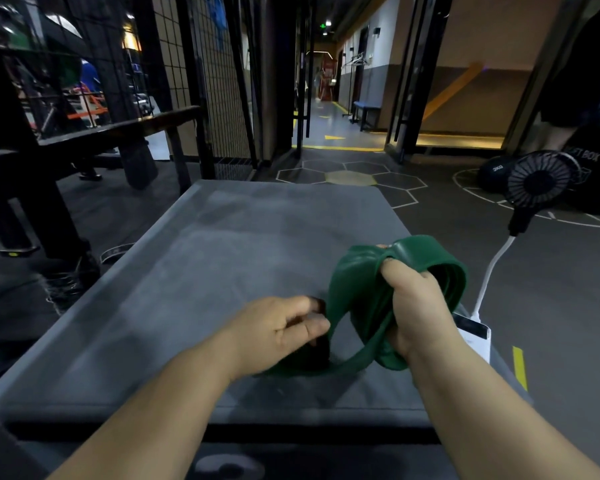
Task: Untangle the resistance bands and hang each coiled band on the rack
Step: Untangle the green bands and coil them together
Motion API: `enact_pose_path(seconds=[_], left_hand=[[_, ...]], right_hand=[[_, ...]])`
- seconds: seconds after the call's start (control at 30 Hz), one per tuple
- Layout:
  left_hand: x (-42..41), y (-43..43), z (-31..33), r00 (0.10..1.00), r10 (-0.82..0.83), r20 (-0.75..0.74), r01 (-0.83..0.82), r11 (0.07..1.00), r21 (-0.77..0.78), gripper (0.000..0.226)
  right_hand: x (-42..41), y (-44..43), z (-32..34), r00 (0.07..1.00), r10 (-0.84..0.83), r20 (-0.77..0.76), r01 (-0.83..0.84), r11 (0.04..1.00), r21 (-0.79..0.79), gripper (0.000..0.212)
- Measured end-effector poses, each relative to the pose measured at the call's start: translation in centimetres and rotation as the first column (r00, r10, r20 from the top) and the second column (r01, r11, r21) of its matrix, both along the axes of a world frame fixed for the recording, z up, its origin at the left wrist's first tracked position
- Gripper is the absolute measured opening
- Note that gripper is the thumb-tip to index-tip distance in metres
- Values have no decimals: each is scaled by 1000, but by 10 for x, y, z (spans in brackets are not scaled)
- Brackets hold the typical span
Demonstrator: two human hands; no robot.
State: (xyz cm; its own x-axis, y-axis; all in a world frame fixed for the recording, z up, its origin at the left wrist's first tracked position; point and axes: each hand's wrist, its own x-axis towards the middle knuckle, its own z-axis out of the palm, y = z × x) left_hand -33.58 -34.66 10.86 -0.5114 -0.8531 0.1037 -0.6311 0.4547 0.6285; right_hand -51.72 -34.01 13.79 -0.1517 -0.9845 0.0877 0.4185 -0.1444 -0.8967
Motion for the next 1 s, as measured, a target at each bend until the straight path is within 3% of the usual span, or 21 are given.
enact_pose_path(seconds=[0.1,0.2,0.27,0.4,0.53,0.63,0.7,0.77,0.83,0.9,1.0], left_hand=[[-6,-2,-4,987,76,141,-84,995,53,53],[-16,1,-3,939,171,299,-184,983,17,60],[-18,2,-2,903,261,342,-248,965,-82,56],[-19,0,-1,891,425,160,-398,901,-174,38],[-15,-1,-6,892,451,-28,-439,851,-290,26],[-5,-3,-6,896,405,-182,-438,870,-224,23],[2,-2,-1,875,349,-334,-394,916,-73,17],[5,3,6,737,278,-617,-194,960,201,14],[8,8,12,483,238,-842,114,937,330,17],[14,8,14,347,212,-914,292,901,320,37],[24,3,17,274,264,-925,345,871,351,42]], right_hand=[[-3,-3,0,999,-49,18,49,999,6,22],[3,-3,-3,1000,22,1,-22,1000,-18,5],[3,-3,-4,1000,9,-12,-9,999,-48,8],[-6,-9,0,990,-135,37,138,985,-100,8],[-12,-14,1,983,-183,-18,182,981,-67,13],[-15,-16,-5,979,-83,-186,82,997,-10,11],[-14,-16,-12,967,5,-255,13,998,69,6],[-14,-15,-19,935,44,-352,-4,994,113,7],[-16,-13,-19,899,102,-426,-56,991,121,9],[-21,-12,-18,868,164,-468,-119,985,124,16],[-25,-9,-15,832,229,-505,-179,973,146,12]])
